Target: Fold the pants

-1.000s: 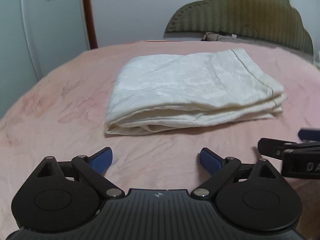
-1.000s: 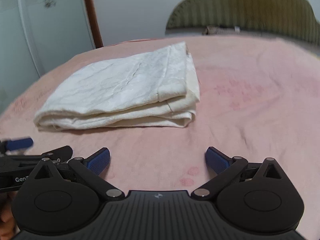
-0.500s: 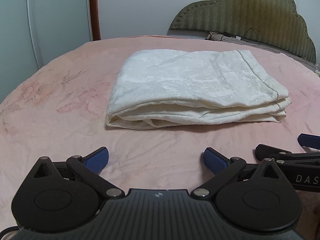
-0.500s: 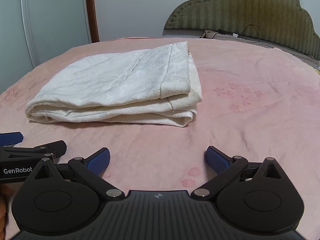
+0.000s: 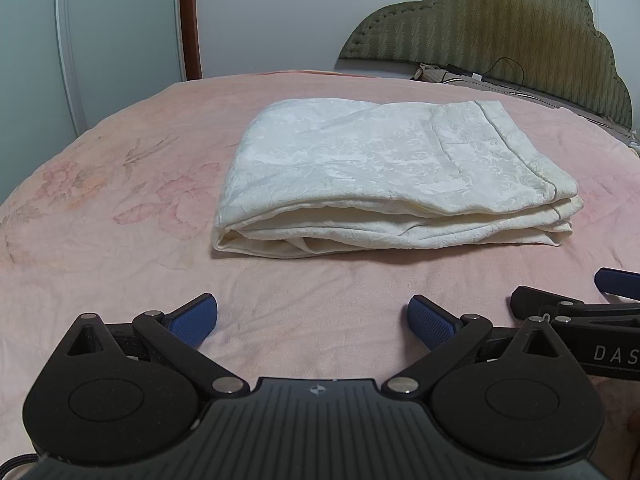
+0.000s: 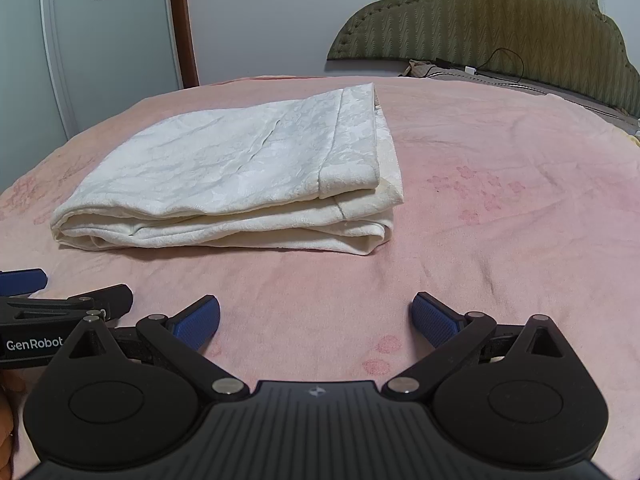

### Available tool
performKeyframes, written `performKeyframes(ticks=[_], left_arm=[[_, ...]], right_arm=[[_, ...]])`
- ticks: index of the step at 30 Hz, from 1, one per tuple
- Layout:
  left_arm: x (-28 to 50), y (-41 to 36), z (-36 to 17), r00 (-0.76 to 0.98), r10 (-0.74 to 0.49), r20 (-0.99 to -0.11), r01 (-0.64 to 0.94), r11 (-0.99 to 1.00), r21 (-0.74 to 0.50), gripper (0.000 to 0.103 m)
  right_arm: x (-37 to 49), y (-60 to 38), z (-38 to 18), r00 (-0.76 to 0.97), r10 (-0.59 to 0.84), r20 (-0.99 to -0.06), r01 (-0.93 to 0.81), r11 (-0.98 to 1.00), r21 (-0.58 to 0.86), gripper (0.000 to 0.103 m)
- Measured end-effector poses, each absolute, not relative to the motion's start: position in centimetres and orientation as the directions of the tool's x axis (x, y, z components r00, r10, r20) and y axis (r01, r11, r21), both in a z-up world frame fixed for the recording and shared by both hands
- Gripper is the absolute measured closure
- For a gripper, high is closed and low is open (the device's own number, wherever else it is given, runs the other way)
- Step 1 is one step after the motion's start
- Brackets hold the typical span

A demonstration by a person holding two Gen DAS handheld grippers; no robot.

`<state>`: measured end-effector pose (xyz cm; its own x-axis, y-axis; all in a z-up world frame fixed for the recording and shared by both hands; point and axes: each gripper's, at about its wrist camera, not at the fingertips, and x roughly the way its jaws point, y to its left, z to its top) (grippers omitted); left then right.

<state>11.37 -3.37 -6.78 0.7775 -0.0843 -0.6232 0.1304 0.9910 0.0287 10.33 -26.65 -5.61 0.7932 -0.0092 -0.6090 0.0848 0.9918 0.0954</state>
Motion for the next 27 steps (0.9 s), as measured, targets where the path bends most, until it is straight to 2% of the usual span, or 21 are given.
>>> performKeyframes(ticks=[27], left_arm=[[11.36, -3.32, -6.79, 0.777, -0.086, -0.623, 0.129, 0.991, 0.025, 0.0]], right_arm=[[10.35, -26.57, -5.55, 0.791, -0.016, -0.612, 0.088, 0.992, 0.088, 0.0]])
